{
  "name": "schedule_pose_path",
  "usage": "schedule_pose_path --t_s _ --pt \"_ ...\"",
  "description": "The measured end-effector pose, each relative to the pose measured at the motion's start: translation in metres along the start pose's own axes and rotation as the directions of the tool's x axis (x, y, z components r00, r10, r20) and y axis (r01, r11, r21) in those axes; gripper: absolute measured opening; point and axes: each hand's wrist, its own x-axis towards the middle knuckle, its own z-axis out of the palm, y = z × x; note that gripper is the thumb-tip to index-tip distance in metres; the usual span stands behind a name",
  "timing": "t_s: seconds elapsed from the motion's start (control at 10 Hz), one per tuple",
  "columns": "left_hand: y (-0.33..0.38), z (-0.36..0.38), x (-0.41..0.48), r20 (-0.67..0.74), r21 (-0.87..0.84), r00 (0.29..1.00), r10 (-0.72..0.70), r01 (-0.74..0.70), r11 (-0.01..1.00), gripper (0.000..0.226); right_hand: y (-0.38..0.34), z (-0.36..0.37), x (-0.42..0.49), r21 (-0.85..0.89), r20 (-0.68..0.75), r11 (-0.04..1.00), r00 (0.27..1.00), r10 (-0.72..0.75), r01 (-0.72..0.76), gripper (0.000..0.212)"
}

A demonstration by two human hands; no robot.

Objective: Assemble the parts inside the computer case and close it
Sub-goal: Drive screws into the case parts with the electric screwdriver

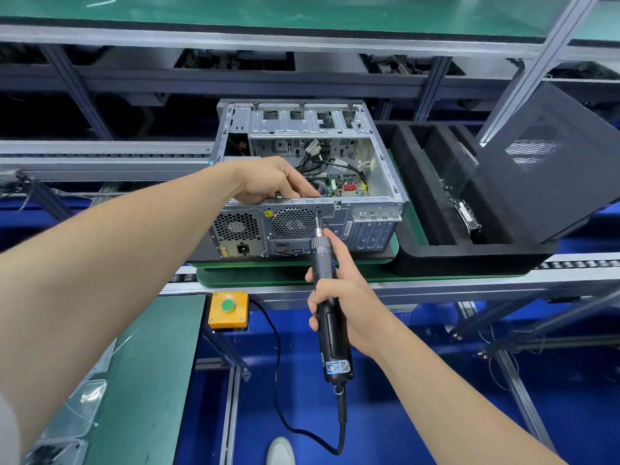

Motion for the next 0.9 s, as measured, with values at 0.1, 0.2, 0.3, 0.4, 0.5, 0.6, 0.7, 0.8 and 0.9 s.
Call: schedule_pose_path --t_s 0.1,0.2,0.3,0.4,0.5,0.6,0.7,0.8,0.9 --pt "0.0021 0.0008 -0.0022 -0.002 0.002 1.000 -0.005 0.005 1.000 0.043 -0.0006 0.0005 0.0000 0.002 -0.002 1.000 1.000 0.001 -0.001 0.107" --pt "0.0035 0.0016 -0.0032 -0.004 -0.001 1.000 -0.010 0.010 1.000 0.043 -0.0019 0.0004 0.0000 0.003 0.001 1.000 1.000 -0.004 0.004 0.107" --pt "0.0035 0.0016 -0.0028 -0.004 -0.002 1.000 -0.010 0.010 1.000 0.042 -0.0037 -0.0003 -0.0001 -0.003 -0.001 1.000 1.000 -0.011 0.011 0.108" --pt "0.0030 0.0012 -0.0026 -0.005 0.001 1.000 -0.011 0.011 1.000 0.042 -0.0052 -0.0008 -0.0002 -0.005 -0.003 1.000 1.000 -0.018 0.018 0.108" --pt "0.0018 -0.0002 -0.0020 0.012 0.011 1.000 -0.012 0.012 1.000 0.043 -0.0058 -0.0010 -0.0004 -0.009 -0.004 1.000 1.000 -0.019 0.019 0.107" --pt "-0.0013 -0.0011 0.0006 0.002 0.019 1.000 -0.007 0.007 1.000 0.043 -0.0061 -0.0016 -0.0004 -0.006 -0.003 1.000 1.000 -0.020 0.020 0.108" --pt "-0.0036 -0.0019 0.0025 -0.008 0.048 1.000 0.022 -0.021 0.999 0.033 -0.0060 -0.0021 -0.0003 0.002 0.001 1.000 1.000 -0.022 0.022 0.107" --pt "-0.0033 -0.0022 0.0015 0.004 0.096 0.999 0.037 -0.038 0.995 0.025 -0.0065 -0.0021 -0.0003 0.007 0.003 1.000 1.000 -0.023 0.023 0.107" --pt "-0.0027 0.0020 -0.0005 0.003 0.158 0.996 0.092 -0.091 0.983 0.030 -0.0078 -0.0023 -0.0001 0.010 0.005 1.000 1.000 -0.026 0.026 0.106"
